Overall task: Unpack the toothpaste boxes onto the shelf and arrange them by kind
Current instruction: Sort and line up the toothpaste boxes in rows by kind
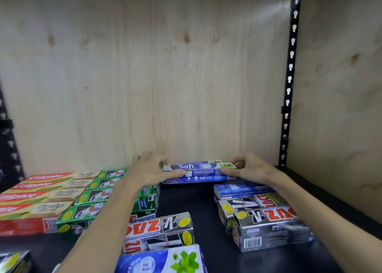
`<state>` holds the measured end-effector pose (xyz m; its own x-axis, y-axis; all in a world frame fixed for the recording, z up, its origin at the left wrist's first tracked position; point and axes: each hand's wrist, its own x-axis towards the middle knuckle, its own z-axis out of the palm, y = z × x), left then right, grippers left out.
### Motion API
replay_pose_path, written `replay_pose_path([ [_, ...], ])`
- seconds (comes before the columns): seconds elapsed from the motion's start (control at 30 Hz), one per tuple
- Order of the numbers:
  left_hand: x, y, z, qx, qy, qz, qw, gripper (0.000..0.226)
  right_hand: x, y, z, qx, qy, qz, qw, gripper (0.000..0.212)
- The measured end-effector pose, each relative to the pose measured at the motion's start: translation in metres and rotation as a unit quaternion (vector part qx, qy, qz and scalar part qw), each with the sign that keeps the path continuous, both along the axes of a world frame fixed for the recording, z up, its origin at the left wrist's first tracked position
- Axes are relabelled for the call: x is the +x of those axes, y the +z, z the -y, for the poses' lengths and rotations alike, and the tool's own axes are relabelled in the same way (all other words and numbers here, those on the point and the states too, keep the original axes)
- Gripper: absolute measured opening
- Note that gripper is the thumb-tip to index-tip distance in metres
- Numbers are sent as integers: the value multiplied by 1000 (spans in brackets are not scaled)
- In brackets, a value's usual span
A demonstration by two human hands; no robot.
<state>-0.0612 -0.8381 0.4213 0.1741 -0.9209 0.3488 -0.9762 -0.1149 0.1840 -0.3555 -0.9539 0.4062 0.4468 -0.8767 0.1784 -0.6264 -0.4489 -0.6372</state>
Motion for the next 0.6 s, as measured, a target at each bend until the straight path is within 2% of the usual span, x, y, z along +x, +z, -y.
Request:
replay_pose_path([
  [0.2,-7,-5,2,66,-28,1,997,57,0,-2,-3,10,14,-21,1000,56],
  [0.3,-9,-6,3,37,-28,-1,999,55,3,-2,-5,8,24,-28,999,60],
  [0.47,-9,-7,7,38,-22,-14,999,72,4,-6,-5,-30,29,-32,999,68],
  [0.6,-5,-10,5,50,-30,-51,997,86,5,-10,-4,-32,41,-12,999,98],
])
